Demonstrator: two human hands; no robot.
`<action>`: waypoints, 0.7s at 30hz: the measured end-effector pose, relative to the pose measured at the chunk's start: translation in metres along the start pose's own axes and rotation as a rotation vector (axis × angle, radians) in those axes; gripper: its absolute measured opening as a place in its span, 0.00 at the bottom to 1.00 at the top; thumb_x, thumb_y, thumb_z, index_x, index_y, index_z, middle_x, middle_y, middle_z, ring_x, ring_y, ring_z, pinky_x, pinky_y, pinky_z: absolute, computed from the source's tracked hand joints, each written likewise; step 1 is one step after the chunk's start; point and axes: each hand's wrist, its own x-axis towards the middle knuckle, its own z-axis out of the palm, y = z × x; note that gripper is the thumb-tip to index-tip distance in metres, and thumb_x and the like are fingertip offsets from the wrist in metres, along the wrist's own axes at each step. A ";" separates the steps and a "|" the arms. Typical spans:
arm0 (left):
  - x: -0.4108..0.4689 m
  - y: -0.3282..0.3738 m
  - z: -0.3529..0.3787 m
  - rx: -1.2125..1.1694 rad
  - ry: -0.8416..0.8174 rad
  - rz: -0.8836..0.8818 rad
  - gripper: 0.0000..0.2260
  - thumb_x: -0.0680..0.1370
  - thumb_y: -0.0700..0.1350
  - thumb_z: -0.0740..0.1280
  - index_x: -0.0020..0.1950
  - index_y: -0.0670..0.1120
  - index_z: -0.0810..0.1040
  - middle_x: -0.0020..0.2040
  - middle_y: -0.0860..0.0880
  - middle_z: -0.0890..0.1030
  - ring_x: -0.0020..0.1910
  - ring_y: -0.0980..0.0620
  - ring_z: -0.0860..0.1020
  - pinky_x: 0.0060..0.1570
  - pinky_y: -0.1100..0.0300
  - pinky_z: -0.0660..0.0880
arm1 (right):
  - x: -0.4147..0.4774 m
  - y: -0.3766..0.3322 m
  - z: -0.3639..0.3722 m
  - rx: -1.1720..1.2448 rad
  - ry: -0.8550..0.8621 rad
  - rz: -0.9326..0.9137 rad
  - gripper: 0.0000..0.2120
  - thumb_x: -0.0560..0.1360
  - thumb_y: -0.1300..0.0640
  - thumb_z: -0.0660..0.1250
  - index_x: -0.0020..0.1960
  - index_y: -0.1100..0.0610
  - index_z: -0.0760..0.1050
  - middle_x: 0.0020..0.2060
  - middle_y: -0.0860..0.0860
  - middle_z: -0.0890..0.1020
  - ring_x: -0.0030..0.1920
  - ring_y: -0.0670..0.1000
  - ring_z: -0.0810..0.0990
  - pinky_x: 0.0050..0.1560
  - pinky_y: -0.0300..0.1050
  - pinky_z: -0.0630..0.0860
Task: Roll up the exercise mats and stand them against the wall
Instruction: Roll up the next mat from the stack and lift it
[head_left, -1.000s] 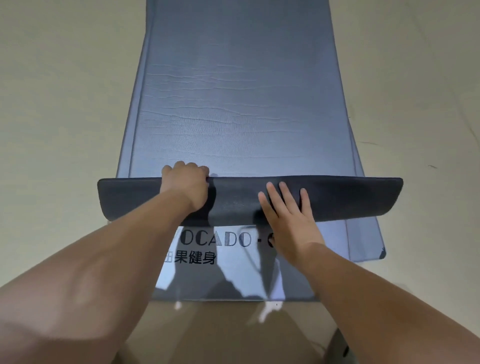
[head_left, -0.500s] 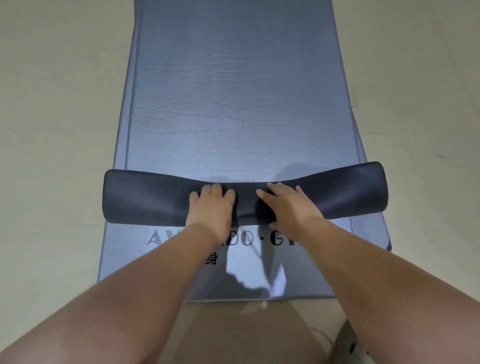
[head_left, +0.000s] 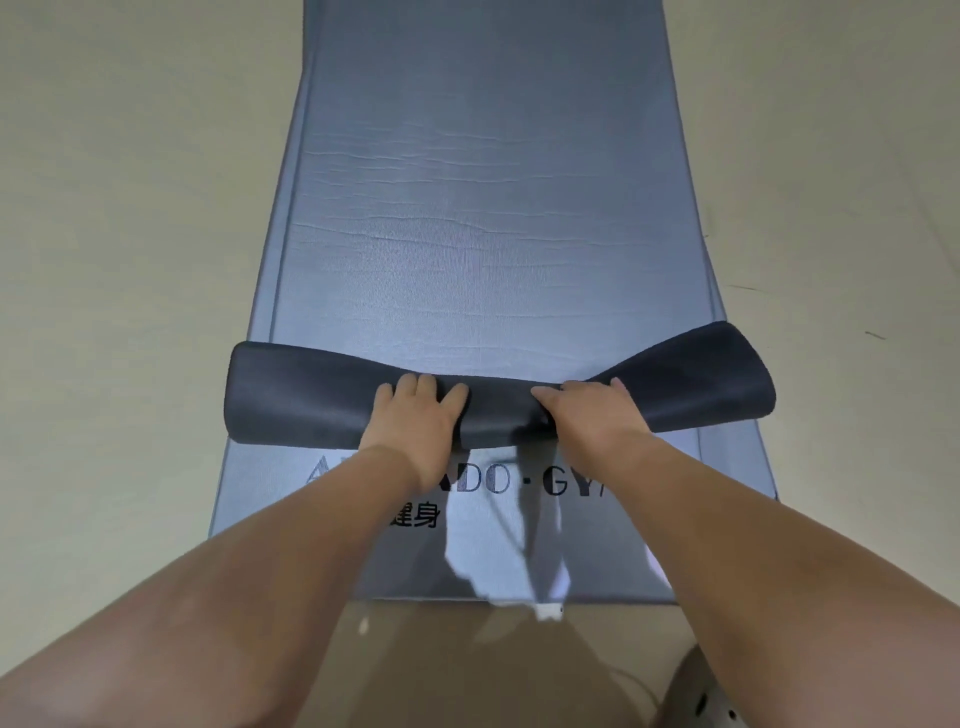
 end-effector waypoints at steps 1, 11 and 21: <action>0.001 -0.002 -0.004 -0.041 -0.036 0.002 0.35 0.73 0.48 0.72 0.76 0.54 0.58 0.64 0.45 0.72 0.62 0.43 0.70 0.59 0.49 0.67 | 0.000 -0.001 -0.003 -0.002 0.003 -0.013 0.27 0.74 0.66 0.66 0.70 0.50 0.69 0.50 0.51 0.75 0.53 0.57 0.76 0.70 0.58 0.66; 0.000 -0.048 -0.048 -0.603 -0.558 0.192 0.20 0.74 0.48 0.76 0.64 0.64 0.78 0.57 0.58 0.82 0.55 0.51 0.80 0.61 0.53 0.75 | -0.016 0.012 -0.037 0.273 -0.326 -0.137 0.19 0.76 0.66 0.71 0.65 0.53 0.79 0.50 0.50 0.79 0.44 0.53 0.80 0.41 0.46 0.79; 0.017 -0.054 -0.027 -0.907 -0.447 0.023 0.09 0.73 0.41 0.79 0.46 0.47 0.80 0.43 0.53 0.83 0.44 0.53 0.80 0.41 0.68 0.74 | -0.006 0.028 -0.003 0.397 -0.072 -0.171 0.30 0.76 0.56 0.73 0.75 0.42 0.71 0.67 0.48 0.78 0.66 0.56 0.76 0.66 0.53 0.73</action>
